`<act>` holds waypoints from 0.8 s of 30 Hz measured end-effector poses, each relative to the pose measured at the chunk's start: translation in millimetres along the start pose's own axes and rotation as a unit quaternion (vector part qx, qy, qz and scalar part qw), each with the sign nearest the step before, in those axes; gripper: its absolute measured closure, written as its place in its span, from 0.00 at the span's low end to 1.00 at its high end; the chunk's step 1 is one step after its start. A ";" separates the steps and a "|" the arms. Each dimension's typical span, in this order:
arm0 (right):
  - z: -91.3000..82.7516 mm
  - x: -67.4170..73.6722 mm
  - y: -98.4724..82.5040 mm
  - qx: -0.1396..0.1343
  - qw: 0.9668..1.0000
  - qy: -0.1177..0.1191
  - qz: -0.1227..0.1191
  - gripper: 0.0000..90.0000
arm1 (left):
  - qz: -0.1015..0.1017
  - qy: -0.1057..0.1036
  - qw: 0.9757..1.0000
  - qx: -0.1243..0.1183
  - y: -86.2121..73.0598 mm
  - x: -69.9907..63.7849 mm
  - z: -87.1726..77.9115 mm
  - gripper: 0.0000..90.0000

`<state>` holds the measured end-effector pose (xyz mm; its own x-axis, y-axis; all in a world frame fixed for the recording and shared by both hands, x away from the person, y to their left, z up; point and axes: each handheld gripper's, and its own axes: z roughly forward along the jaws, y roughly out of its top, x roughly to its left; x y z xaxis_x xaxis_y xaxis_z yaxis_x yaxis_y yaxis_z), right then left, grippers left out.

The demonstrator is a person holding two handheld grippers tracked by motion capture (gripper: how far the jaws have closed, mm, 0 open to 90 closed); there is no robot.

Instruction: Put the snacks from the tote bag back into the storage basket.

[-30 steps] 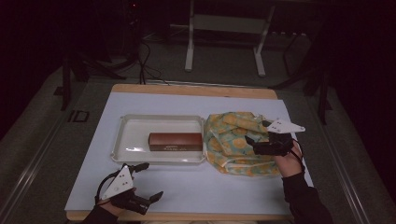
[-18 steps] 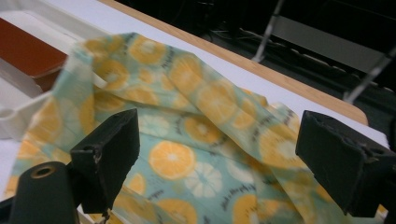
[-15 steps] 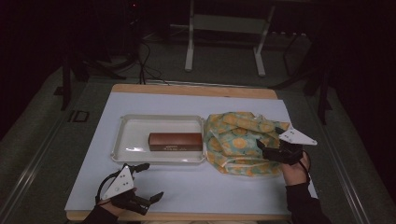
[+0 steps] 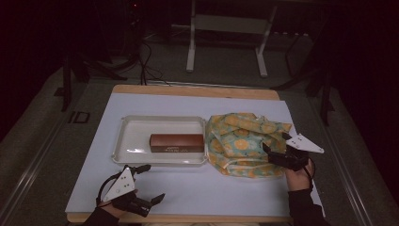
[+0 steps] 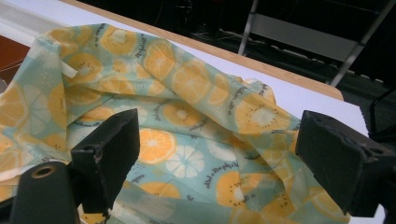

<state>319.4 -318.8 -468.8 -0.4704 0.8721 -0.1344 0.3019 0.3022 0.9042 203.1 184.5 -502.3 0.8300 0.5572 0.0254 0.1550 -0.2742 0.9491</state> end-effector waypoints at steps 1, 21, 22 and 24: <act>0.4 0.0 -0.3 0.003 1.000 0.003 0.002 0.15 | 0.000 0.000 1.000 0.000 0.0 0.0 -0.2 0.00; -1.9 -3.1 -3.1 -0.001 1.000 -0.012 0.009 0.15 | 0.000 0.000 1.000 0.000 0.6 -0.7 -0.5 0.00; -1.6 -3.2 -3.1 0.000 1.000 -0.010 0.010 0.16 | 0.000 -0.001 1.000 0.000 0.7 -1.0 -0.5 0.00; -1.8 -3.1 -3.3 -0.002 1.000 -0.010 0.011 0.16 | 0.000 -0.001 1.000 0.000 0.8 -1.3 -0.6 0.00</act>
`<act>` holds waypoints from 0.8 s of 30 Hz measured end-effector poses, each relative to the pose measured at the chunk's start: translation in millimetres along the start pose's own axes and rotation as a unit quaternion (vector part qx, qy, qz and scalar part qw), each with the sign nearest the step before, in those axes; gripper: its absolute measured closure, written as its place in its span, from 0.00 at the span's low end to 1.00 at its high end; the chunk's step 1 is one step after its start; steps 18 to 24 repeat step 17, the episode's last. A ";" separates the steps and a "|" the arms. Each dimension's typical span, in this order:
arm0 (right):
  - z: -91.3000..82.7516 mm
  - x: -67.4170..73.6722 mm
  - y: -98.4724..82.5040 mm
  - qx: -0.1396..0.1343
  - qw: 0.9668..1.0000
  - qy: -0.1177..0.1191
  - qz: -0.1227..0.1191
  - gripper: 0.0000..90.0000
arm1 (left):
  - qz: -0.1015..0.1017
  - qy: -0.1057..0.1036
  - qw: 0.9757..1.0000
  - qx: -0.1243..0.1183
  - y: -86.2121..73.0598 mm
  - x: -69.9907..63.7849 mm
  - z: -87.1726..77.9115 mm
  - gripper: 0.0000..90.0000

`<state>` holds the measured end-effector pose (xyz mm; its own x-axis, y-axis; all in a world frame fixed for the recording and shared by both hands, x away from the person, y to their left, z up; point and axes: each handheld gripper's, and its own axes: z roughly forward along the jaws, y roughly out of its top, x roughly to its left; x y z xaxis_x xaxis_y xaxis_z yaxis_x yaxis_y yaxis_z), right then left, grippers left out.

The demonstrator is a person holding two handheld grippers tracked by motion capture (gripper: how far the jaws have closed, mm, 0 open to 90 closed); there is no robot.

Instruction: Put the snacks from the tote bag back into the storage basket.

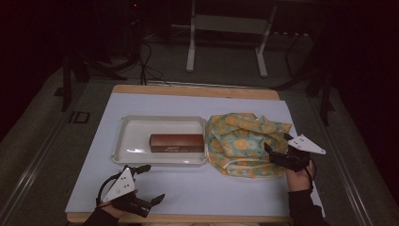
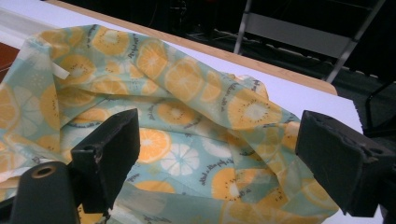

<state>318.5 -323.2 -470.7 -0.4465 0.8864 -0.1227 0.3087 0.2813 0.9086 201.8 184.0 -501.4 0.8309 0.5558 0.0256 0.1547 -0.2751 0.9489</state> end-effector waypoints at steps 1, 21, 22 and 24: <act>0.3 0.0 -0.1 0.001 1.000 0.002 0.001 0.15 | 0.000 0.000 1.000 0.000 0.0 0.0 0.0 0.00; 1.1 -1.7 -1.4 0.004 1.000 0.005 0.007 0.16 | -0.001 0.001 1.000 0.000 0.2 -0.3 0.2 0.00; 1.1 -1.7 -1.4 0.004 1.000 0.005 0.007 0.16 | -0.001 0.001 1.000 0.000 0.2 -0.3 0.2 0.00; 1.1 -1.7 -1.4 0.004 1.000 0.005 0.007 0.16 | -0.001 0.001 1.000 0.000 0.2 -0.3 0.2 0.00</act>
